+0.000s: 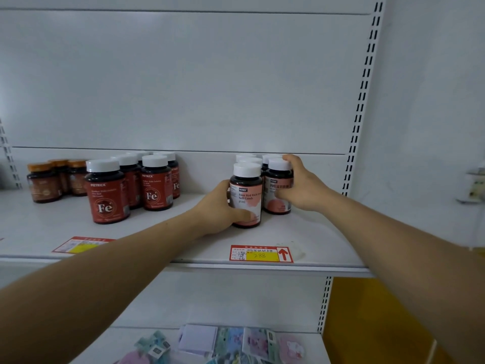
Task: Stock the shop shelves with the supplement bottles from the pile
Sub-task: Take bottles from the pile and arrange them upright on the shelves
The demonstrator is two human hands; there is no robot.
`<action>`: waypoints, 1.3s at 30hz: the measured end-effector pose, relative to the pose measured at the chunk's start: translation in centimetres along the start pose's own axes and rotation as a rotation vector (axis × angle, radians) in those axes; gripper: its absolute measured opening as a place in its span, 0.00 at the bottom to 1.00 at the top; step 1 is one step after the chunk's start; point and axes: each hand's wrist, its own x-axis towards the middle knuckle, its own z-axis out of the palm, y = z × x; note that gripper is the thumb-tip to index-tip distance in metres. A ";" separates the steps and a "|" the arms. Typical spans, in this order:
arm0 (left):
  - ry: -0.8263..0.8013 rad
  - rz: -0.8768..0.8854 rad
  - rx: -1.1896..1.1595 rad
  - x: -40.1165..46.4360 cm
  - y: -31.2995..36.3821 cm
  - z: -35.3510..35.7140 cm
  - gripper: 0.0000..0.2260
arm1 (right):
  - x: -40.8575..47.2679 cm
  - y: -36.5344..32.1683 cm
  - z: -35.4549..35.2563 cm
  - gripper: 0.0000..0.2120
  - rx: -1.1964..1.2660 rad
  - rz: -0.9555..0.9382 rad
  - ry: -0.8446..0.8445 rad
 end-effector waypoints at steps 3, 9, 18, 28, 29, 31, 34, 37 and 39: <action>-0.036 0.007 -0.030 0.1 0.3 -0.1 0.42 | 0.2 -0.2 -0.1 0.44 0.083 0.036 0.003; -0.095 0.012 -0.114 1.0 0.9 0.0 0.38 | 0.8 -0.8 0.0 0.45 0.107 0.063 -0.015; -0.050 0.023 -0.118 0.8 0.3 -0.2 0.33 | 0.7 -0.9 0.2 0.42 0.096 0.021 -0.029; -0.015 0.025 -0.071 0.8 -0.2 -0.1 0.32 | 0.8 -0.7 0.4 0.41 0.056 0.013 -0.013; -0.015 0.028 -0.072 0.8 -0.2 0.0 0.32 | 0.8 -0.7 0.4 0.41 0.051 0.016 -0.017; -0.012 0.037 -0.082 0.7 -0.1 0.1 0.35 | 0.8 -0.7 0.4 0.41 0.049 0.018 -0.023; -0.008 0.045 -0.093 0.7 0.0 0.3 0.38 | 0.7 -0.5 0.5 0.41 0.063 0.012 -0.021; 0.009 0.049 -0.085 0.8 -0.1 0.4 0.38 | 0.6 -0.5 0.5 0.41 0.067 0.003 -0.022; 0.011 0.050 -0.096 0.8 -0.1 0.4 0.38 | 0.6 -0.6 0.4 0.41 0.078 -0.005 -0.032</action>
